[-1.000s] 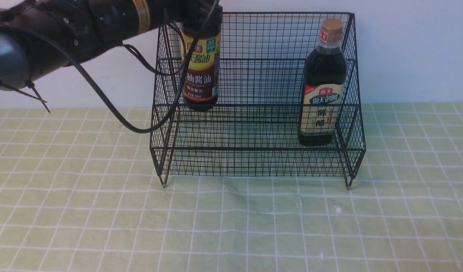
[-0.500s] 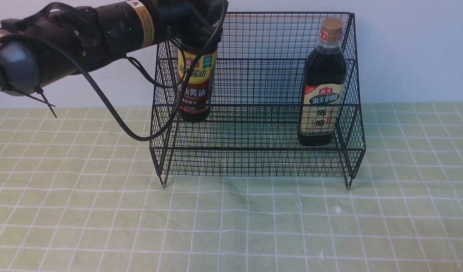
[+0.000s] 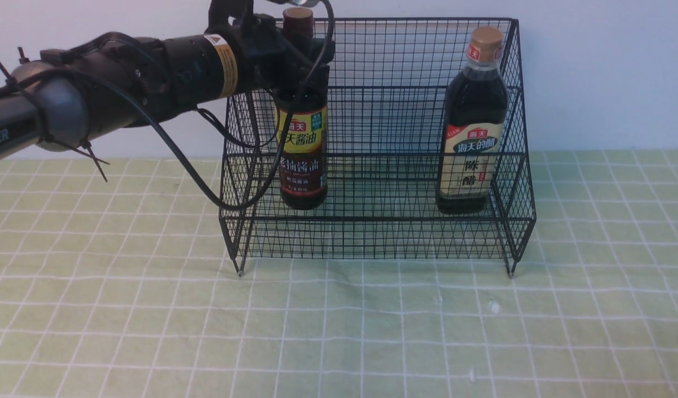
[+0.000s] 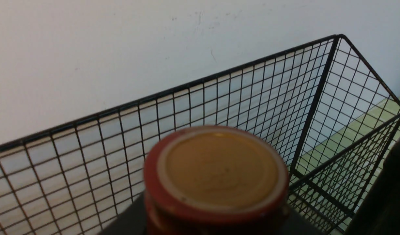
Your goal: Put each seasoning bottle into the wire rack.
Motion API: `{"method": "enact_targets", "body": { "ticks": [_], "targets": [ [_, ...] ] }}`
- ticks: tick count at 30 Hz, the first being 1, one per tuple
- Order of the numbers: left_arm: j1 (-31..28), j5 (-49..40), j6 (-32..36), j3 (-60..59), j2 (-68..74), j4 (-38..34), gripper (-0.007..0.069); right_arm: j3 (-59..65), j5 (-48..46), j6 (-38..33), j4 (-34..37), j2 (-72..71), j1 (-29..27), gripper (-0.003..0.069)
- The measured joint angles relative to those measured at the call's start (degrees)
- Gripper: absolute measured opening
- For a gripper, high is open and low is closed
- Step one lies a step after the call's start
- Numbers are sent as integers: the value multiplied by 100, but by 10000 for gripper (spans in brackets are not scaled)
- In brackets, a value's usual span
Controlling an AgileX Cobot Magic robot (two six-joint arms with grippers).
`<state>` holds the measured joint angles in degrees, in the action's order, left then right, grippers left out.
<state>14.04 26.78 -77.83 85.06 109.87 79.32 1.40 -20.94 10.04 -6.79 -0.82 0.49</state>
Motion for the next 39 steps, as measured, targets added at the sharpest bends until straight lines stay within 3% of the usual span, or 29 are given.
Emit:
{"method": "enact_targets", "body": {
  "ticks": [6,15,27,32,34,35,39],
  "targets": [
    [0,-11,-7,0,61,16,264,0,0,0,0,0,0,-15],
    [0,148,-116,74,-5,3,373,0,0,0,0,0,0,-15],
    [0,130,-498,74,-769,785,369,0,0,0,0,0,0,-15],
    [0,-78,-694,74,-1241,1358,308,0,0,0,0,0,0,-15],
    [0,-269,-769,74,-1579,1894,228,0,0,0,0,0,0,-15],
    [0,-280,-769,74,-1631,1960,222,0,0,0,0,0,0,-15],
    [0,-733,-243,74,-2162,2205,82,0,0,0,0,0,0,-15]
  ]
}}
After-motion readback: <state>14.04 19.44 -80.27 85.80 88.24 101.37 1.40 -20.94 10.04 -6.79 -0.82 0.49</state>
